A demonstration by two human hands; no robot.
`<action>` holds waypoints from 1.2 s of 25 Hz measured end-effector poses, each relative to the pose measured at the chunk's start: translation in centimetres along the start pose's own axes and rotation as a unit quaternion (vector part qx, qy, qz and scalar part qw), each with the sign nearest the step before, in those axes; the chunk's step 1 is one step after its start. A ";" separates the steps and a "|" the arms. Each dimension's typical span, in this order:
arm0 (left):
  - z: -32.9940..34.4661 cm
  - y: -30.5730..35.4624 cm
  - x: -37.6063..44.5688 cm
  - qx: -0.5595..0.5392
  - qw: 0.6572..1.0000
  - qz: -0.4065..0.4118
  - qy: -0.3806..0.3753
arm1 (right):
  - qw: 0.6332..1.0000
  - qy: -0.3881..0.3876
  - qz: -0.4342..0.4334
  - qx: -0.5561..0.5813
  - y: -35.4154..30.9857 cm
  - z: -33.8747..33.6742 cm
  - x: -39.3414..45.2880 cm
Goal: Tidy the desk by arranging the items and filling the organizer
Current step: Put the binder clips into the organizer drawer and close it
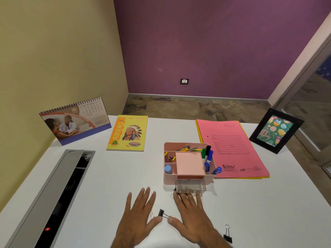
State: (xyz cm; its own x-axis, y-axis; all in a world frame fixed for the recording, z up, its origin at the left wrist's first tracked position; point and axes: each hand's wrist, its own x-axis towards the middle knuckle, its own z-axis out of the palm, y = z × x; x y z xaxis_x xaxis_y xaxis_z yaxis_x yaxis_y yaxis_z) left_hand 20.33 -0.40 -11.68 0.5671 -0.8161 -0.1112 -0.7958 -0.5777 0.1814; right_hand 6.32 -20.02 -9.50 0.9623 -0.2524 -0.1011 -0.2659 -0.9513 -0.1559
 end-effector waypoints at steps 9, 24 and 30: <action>0.1 2.3 -0.2 0.039 0.998 0.051 -0.004 | 0.996 -0.006 -0.061 -0.059 -0.5 1.7 -3.7; 0.9 6.0 -1.3 0.022 0.999 0.013 -0.026 | 0.981 0.028 0.189 0.035 1.6 3.9 -9.4; 1.4 6.8 -0.9 0.009 0.999 0.014 -0.037 | 0.991 0.028 0.127 0.012 -0.9 3.8 -6.9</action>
State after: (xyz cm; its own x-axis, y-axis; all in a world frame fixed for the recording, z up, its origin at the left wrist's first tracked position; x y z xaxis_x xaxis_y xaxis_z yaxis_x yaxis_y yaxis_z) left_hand 14.10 -3.57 -11.69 0.5285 -0.8298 -0.1790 -0.8149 -0.5550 0.1671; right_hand -0.30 -16.75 -12.38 0.8654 -0.4939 -0.0851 -0.5011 -0.8514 -0.1549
